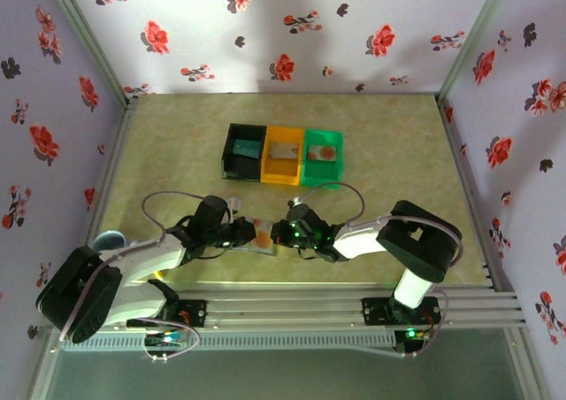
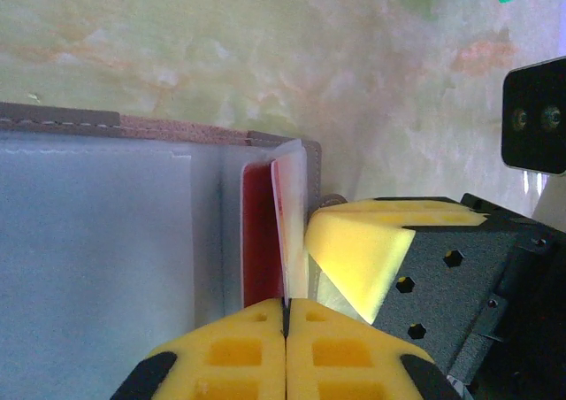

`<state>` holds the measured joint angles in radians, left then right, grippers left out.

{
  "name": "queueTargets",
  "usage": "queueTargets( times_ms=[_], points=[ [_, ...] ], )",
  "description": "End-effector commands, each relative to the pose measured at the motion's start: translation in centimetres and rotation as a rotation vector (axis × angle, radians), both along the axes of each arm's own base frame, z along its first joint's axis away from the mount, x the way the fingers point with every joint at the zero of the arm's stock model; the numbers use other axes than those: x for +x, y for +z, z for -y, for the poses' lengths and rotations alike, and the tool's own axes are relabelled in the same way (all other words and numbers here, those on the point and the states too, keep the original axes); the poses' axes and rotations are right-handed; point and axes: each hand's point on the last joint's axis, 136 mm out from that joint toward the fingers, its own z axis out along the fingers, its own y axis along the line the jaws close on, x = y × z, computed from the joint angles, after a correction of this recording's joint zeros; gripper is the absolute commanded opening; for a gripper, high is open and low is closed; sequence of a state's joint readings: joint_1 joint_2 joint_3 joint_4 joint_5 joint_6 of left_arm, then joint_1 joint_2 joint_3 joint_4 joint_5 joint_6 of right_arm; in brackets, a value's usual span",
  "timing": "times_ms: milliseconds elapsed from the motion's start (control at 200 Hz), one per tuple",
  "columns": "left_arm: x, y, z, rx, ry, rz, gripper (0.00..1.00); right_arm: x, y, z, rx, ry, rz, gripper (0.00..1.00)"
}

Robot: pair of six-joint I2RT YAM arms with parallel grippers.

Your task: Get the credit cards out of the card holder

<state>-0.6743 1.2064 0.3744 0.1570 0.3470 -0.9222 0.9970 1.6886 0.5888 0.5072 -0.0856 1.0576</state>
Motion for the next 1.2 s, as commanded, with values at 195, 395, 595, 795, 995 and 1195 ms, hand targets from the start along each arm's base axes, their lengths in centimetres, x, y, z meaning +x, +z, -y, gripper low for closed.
queueTargets(
  times_ms=[195,395,595,795,995,1195],
  points=[
    [0.6,0.9,0.0,-0.030,0.025,0.040,0.14,-1.1,0.8,-1.7,0.004,0.088,0.013,0.11],
    [0.5,1.0,-0.3,-0.033,0.039,0.045,0.14,-1.2,0.6,-1.9,0.004,0.095,0.008,0.12],
    [0.6,1.0,-0.5,-0.041,0.054,0.047,0.15,-1.2,0.6,-2.2,0.008,0.100,0.005,0.12],
    [0.7,1.3,-0.5,-0.059,0.066,0.055,0.20,-1.3,0.5,-2.3,0.007,0.104,0.002,0.12],
    [0.7,1.5,-0.9,-0.064,0.082,0.065,0.20,-1.3,0.3,-2.3,0.007,0.103,-0.002,0.12],
    [0.9,1.8,-1.3,-0.066,0.101,0.079,0.19,-1.3,0.3,-2.4,0.006,0.106,-0.005,0.12]
  ],
)
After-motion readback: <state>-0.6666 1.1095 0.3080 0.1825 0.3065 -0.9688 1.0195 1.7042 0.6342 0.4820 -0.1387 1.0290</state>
